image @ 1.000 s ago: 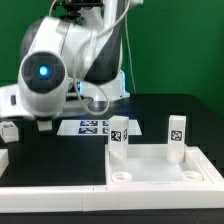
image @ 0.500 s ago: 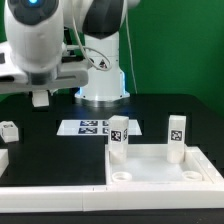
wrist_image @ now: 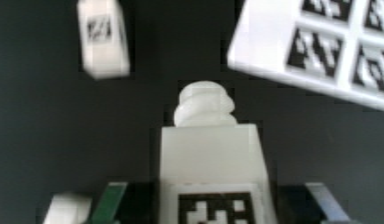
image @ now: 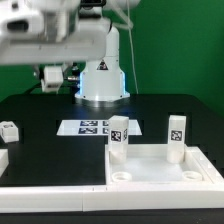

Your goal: Assemble square table

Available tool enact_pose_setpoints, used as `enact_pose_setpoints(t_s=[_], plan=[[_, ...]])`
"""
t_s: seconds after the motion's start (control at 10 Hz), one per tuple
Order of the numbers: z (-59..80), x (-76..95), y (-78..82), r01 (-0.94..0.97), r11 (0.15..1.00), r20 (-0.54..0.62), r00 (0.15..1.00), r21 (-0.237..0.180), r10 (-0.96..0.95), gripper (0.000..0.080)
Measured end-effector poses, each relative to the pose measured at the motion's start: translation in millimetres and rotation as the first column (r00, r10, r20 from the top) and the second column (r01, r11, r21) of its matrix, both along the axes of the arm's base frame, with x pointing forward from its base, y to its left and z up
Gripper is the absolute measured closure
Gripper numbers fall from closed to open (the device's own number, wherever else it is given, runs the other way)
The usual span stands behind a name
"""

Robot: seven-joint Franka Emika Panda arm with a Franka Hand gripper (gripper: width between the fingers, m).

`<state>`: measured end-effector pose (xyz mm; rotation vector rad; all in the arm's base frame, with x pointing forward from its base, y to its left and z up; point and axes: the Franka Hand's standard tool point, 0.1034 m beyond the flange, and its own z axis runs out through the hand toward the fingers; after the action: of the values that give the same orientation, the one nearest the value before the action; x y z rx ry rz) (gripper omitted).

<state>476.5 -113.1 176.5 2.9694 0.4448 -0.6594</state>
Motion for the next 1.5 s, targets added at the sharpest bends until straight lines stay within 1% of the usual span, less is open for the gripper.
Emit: enact_pose_setpoints(t_s=[0.1, 0.2, 0.3, 0.4, 0.5, 0.6, 0.7, 0.8, 0.9, 1.0, 1.1, 1.2, 1.3, 1.5], plan=[[7.4, 9.7, -3.4, -0.022, 1.0, 0.053, 0.998, 0.019, 0.021, 0.0512], [5.6, 9.4, -11.8, 0.018, 0.999, 0.117, 0.993, 0.047, -0.023, 0.0512], [5.5, 10.7, -13.2, 0.009, 0.998, 0.19, 0.982, 0.056, -0.02, 0.0512], [5.2, 12.0, -11.2, -0.006, 0.997, 0.254, 0.967, 0.074, -0.013, 0.0512], [4.1, 14.9, -10.3, 0.0, 0.997, 0.325, 0.945, 0.082, -0.027, 0.0512], [-0.9, 18.5, 10.2, 0.043, 0.996, 0.389, 0.919, 0.079, -0.071, 0.0512], [-0.3, 34.1, 41.8, 0.074, 0.993, 0.44, 0.891, 0.094, -0.108, 0.0512], [2.0, 57.9, 67.9, 0.107, 0.989, 0.492, 0.859, 0.097, -0.141, 0.0512], [6.7, 82.4, 90.2, 0.133, 0.983, 0.555, 0.812, 0.125, -0.181, 0.0512], [11.0, 99.4, 107.6, 0.152, 0.978, 0.624, 0.753, 0.143, -0.208, 0.0512], [13.6, 105.9, 114.8, 0.142, 0.979, 0.651, 0.731, 0.149, -0.205, 0.0512], [15.7, 108.1, 111.3, 0.115, 0.982, 0.719, 0.669, 0.151, -0.188, 0.0512], [12.7, 104.6, 107.4, 0.098, 0.985, 0.772, 0.612, 0.145, -0.174, 0.0512], [10.6, 102.5, 107.5, 0.097, 0.985, 0.772, 0.612, 0.144, -0.173, 0.0512]])
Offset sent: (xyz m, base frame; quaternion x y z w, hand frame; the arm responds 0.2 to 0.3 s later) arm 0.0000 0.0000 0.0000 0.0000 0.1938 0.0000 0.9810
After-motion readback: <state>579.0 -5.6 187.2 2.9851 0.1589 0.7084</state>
